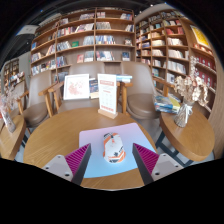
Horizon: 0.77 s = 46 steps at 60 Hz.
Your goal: Arrange mouse
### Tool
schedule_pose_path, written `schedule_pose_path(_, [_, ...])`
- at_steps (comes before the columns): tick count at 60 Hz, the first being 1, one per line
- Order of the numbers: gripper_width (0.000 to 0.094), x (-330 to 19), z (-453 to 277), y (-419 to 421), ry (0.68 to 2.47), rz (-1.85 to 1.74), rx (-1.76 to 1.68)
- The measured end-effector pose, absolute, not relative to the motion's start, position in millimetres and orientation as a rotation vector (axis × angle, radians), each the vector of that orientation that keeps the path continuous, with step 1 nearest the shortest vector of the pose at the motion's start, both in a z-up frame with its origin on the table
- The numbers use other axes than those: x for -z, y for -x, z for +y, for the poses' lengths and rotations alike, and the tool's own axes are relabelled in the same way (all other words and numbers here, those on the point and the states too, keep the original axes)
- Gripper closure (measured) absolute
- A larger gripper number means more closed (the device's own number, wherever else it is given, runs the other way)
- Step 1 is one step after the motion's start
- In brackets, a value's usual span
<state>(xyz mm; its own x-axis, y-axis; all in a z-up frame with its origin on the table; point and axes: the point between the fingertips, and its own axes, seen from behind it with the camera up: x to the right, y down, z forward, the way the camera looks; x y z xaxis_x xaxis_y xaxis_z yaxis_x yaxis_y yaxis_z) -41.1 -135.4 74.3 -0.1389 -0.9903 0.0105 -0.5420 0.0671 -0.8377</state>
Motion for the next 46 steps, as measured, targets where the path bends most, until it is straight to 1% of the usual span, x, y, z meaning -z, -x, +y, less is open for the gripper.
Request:
schedule_pose_path(7, [0.0084, -102.7, -116.8, 100.1, 1.508, 1.742, 1.027])
schedule_pose_path(17, [0.0082, -120.1, -75.6, 179.8, 1.525, 1.704, 1.047])
schedule_pose_path(28, [0.0080, -117.4, -39.4, 239.7, 1.584, 1.654, 1.051])
schedule_pose_path(41, [0.0082, -117.3, -14.8, 263.3, 1.618, 1.596, 1.084])
schedule_pose_path(46, [0.0080, -113.9, -3.1, 267.8, 1.626, 1.588, 1.046])
